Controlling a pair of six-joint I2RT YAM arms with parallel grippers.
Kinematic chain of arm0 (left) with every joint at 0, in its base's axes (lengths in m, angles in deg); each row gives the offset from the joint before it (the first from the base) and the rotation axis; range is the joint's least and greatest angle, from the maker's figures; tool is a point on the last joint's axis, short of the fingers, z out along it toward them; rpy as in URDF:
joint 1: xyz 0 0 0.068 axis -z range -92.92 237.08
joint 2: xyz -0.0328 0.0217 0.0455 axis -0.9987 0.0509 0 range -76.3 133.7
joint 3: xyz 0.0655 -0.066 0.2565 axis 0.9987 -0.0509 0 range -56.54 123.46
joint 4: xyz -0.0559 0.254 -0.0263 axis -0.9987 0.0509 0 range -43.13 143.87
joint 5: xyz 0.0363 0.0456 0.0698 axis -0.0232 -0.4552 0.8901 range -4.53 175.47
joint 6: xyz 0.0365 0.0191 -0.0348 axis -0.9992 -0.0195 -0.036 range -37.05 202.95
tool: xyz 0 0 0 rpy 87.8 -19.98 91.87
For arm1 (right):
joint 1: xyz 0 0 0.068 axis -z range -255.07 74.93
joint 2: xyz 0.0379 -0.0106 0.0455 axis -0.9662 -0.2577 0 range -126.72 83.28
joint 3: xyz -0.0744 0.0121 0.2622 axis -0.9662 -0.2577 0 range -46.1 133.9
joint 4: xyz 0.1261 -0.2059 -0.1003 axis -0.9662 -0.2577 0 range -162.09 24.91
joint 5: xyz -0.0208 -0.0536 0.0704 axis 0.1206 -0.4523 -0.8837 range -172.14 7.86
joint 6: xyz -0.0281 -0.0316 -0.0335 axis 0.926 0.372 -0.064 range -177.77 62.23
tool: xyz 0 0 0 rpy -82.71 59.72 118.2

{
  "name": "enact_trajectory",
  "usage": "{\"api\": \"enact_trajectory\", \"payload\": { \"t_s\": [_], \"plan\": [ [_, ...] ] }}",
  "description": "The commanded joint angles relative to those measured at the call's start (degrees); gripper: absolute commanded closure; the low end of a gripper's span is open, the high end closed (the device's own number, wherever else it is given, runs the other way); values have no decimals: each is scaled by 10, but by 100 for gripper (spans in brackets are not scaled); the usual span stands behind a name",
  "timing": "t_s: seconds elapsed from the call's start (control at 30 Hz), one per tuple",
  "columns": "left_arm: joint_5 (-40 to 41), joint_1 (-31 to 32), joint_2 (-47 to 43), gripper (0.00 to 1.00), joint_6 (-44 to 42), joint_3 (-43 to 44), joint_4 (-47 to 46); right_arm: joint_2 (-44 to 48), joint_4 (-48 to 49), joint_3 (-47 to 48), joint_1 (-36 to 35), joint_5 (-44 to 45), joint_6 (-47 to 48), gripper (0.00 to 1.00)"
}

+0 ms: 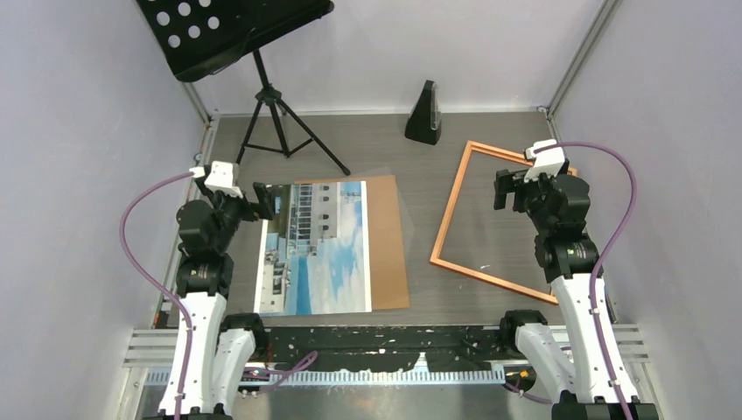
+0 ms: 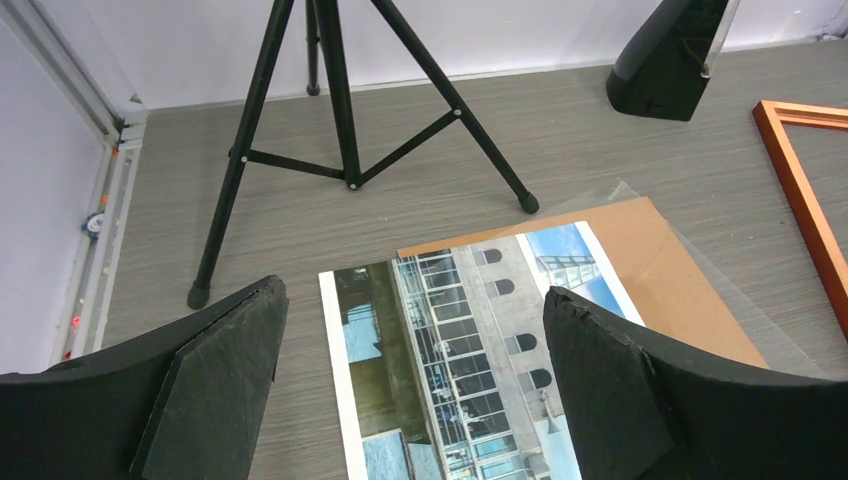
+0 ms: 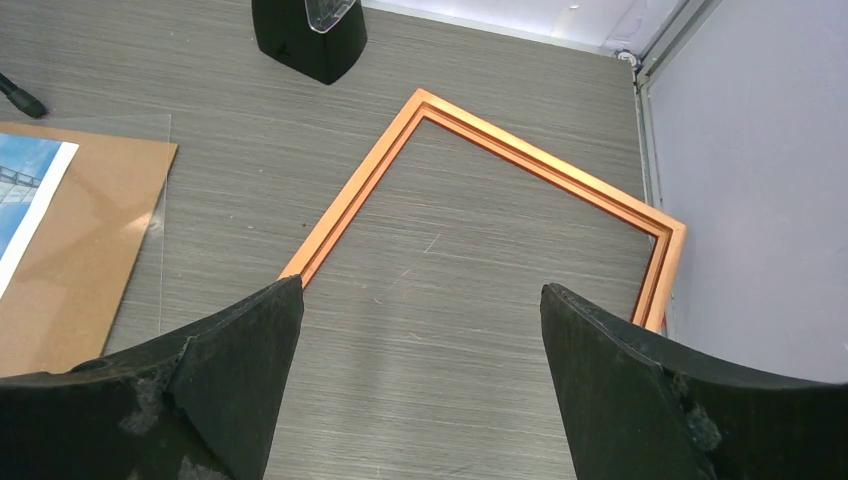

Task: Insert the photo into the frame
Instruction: Pick up the photo frame item at the center of the board.

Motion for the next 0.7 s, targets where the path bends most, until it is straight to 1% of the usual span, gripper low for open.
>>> {"api": "enact_trajectory", "payload": {
  "t_s": [0.0,0.13,0.47,0.67],
  "plan": [
    [-10,-5,-6,1,3,-3,-27,11,12,2,-1,-1,10,5],
    [-18,-6,-7,1,-2,-2,-24,12,10,2,-1,-3,9,5],
    [-37,-10,-11,1,-6,-1,-17,13,1,3,-1,-42,19,5],
    [-83,-10,-7,1,-22,1,-4,0,-6,10,-10,-80,18,5]
  ]
}}
